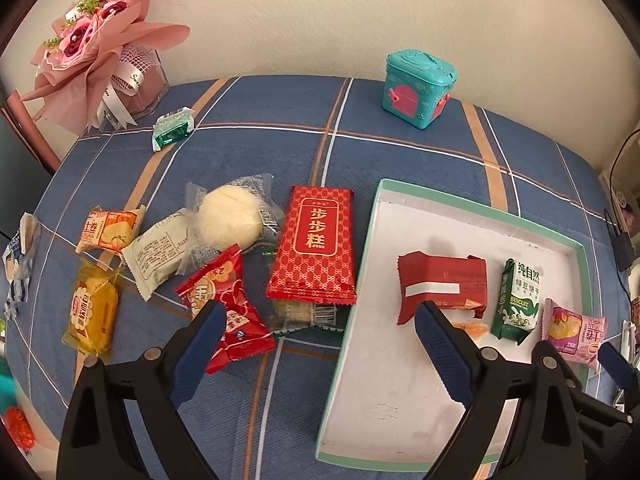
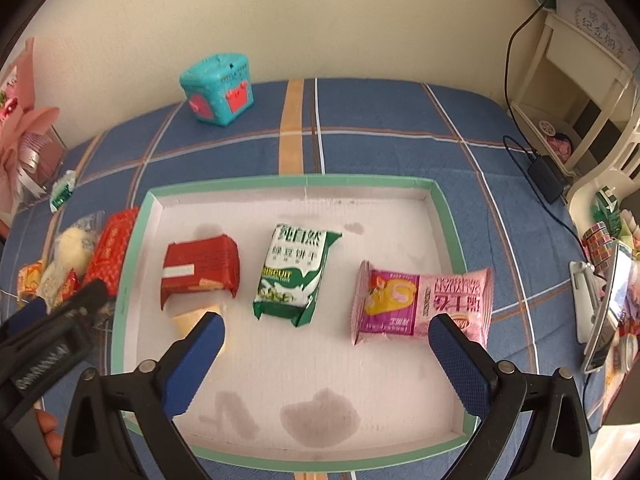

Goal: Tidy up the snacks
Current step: 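Move both grippers away from the tray toward the remaining snacks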

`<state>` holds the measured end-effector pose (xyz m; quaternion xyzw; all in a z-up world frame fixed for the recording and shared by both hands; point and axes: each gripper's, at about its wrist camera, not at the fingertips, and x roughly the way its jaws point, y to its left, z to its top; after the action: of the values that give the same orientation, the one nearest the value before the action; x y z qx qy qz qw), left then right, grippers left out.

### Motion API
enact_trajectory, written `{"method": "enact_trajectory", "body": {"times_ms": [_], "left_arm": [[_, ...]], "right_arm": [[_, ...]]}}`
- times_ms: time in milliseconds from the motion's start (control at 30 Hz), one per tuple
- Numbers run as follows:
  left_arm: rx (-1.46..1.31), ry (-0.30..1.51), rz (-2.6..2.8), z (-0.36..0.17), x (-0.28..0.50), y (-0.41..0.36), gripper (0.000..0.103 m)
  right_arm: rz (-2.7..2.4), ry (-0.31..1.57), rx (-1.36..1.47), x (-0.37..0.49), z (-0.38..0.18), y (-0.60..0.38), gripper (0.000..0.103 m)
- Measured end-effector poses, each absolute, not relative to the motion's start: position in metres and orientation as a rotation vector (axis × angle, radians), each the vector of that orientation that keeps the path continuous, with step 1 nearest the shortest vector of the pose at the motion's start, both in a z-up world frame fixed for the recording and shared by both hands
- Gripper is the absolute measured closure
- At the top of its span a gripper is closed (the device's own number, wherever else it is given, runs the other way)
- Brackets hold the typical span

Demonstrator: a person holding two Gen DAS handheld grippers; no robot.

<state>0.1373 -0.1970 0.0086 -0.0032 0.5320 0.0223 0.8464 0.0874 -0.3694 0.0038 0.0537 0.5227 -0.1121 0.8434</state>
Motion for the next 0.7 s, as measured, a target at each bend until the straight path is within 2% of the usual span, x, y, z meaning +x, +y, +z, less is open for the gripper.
{"method": "enact_trajectory", "body": {"times_ms": [367,700], "left_arm": [[0.003,1.089,0.051,0.021,0.134,-0.182,0.008],[0.074,1.128,0.027,0.018,0.137,-0.170,0.008]], "right_arm": [[-0.254,1.017,0.181,0.075,0.018,-0.360,0.000],[-0.243,1.047,0.248,0.073,0.014,-0.354,0.000]]}}
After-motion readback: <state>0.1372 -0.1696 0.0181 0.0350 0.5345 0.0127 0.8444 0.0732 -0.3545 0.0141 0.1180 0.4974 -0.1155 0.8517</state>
